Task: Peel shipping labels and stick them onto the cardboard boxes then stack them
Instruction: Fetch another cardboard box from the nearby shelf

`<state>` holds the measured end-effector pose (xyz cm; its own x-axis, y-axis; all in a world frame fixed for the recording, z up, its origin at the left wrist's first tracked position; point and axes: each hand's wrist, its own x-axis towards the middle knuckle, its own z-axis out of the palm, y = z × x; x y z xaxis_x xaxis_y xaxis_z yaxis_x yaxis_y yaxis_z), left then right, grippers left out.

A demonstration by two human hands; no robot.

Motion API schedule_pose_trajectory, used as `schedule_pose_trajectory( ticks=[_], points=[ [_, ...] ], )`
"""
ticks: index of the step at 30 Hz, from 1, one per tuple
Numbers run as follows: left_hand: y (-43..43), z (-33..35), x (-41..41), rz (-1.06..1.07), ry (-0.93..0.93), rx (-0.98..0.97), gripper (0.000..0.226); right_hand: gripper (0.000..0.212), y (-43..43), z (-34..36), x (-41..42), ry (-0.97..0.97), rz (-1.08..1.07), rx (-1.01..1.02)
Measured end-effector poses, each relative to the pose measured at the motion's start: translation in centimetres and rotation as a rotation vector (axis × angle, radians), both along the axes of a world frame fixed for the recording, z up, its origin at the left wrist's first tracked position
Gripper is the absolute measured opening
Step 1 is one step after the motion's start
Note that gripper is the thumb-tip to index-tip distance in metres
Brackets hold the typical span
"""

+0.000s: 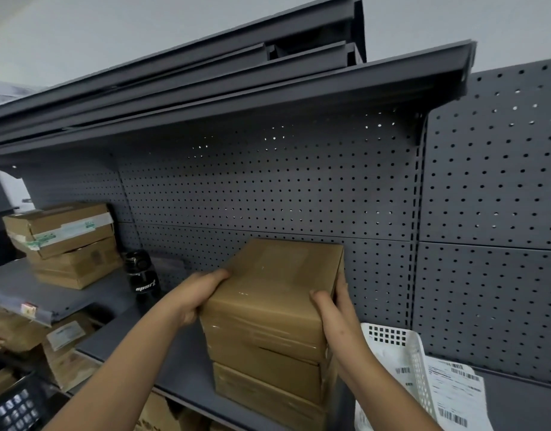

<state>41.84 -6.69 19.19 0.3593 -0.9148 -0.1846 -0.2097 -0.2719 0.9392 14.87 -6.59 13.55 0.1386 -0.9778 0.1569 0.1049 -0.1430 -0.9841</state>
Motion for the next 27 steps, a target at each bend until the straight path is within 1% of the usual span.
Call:
schedule_pose_trajectory(
  ticks=[3,7,10,14,17,19,21,24,27],
  points=[
    [0.8,0.3,-1.5,0.006,-0.007,-0.022,0.039,0.080,0.5,0.1,-1.0,-0.086,0.019,-0.009],
    [1.9,1.2,-4.2,-0.013,-0.002,-0.030,0.042,0.079,1.6,1.1,-3.6,-0.133,0.003,-0.006],
    [3.0,1.9,-7.1,-0.031,0.030,-0.050,0.043,0.062,2.0,1.4,-6.4,-0.189,-0.034,0.011],
    [4.5,2.6,-11.8,-0.071,0.077,-0.086,0.043,0.063,3.3,1.7,-11.2,-0.219,-0.089,0.034],
    [5.6,2.6,-15.8,-0.119,0.070,-0.102,0.042,0.064,4.1,1.4,-15.2,-0.229,-0.116,0.048],
    [6.1,2.4,-18.7,-0.162,0.041,-0.104,0.041,0.069,4.7,1.3,-18.2,-0.239,-0.125,0.048],
    [6.5,1.9,-21.7,-0.204,0.014,-0.102,0.036,0.073,5.1,1.0,-21.1,-0.238,-0.139,0.054],
    [6.5,0.3,-25.6,-0.244,0.040,-0.127,0.029,0.077,5.7,0.1,-25.5,-0.195,-0.190,0.069],
    [6.4,-1.6,-29.3,-0.269,0.103,-0.110,0.030,0.067,6.2,-1.1,-29.7,-0.183,-0.225,0.086]
  ],
)
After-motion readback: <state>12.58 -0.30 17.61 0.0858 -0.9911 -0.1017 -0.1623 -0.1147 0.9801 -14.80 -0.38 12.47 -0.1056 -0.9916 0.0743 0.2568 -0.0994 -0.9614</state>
